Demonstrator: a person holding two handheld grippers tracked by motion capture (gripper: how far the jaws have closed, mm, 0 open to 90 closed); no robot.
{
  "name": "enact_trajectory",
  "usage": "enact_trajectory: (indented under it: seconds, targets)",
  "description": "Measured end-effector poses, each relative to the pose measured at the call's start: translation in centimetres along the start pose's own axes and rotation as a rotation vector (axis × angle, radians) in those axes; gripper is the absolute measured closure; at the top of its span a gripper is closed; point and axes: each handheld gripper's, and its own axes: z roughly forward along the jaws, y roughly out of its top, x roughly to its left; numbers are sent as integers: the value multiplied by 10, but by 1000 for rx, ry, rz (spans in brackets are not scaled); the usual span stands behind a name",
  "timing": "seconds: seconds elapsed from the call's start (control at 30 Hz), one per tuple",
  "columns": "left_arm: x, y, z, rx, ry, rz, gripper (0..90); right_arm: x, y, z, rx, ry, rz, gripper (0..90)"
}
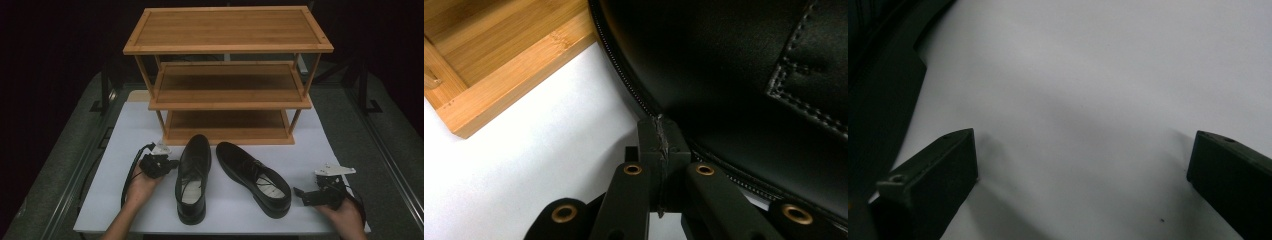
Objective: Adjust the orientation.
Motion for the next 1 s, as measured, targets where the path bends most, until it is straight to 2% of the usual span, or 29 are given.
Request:
enact_trajectory:
  seconds: [0.17, 0.2, 0.23, 0.33, 0.53, 0.57, 0.6, 0.67, 0.73, 0.77, 0.83, 0.87, 0.97, 1.0]
  targets:
    - [0, -2, -9, -23, -1, -8, 900, 0, 0, 0, 0, 0, 1, 0]
    - [1, -5, -15, -31, -2, -14, 900, 0, 0, 0, 1, 0, 1, 0]
    - [1, -5, -15, -31, -2, -14, 868, 0, 0, 0, 1, 0, 1, 0]
    - [6, -16, -27, -40, 12, -50, 746, 0, 0, 0, 1, 0, 1, 0]
    - [12, -31, -44, -19, 32, -73, 425, 0, 0, 0, 1, -1, 1, 0]
    - [12, -34, -47, -23, 42, -80, 425, 0, 0, 0, 2, -1, 2, 0]
    - [13, -39, -54, -31, 54, -99, 346, 0, 0, 0, 2, 0, 2, 0]
    - [13, -42, -56, -36, 62, -111, 259, 0, 0, 0, 2, 0, 2, 0]
    - [12, -48, -61, -31, 73, -120, 195, 0, 0, 0, 2, -1, 4, 0]
    - [11, -52, -64, -21, 75, -122, 195, 0, 0, 0, 3, 0, 4, 0]
    - [8, -58, -66, -2, 81, -122, 112, 0, 0, 0, 2, 0, 4, 0]
    - [6, -66, -68, 24, 95, -122, 76, 0, 0, 0, 1, 0, 3, 0]
    - [3, -74, -70, 41, 100, -121, 45, 0, 0, 0, 1, 0, 2, 0]
    - [2, -77, -70, 46, 97, -125, 2, 0, 0, 0, 1, 0, 2, 0]
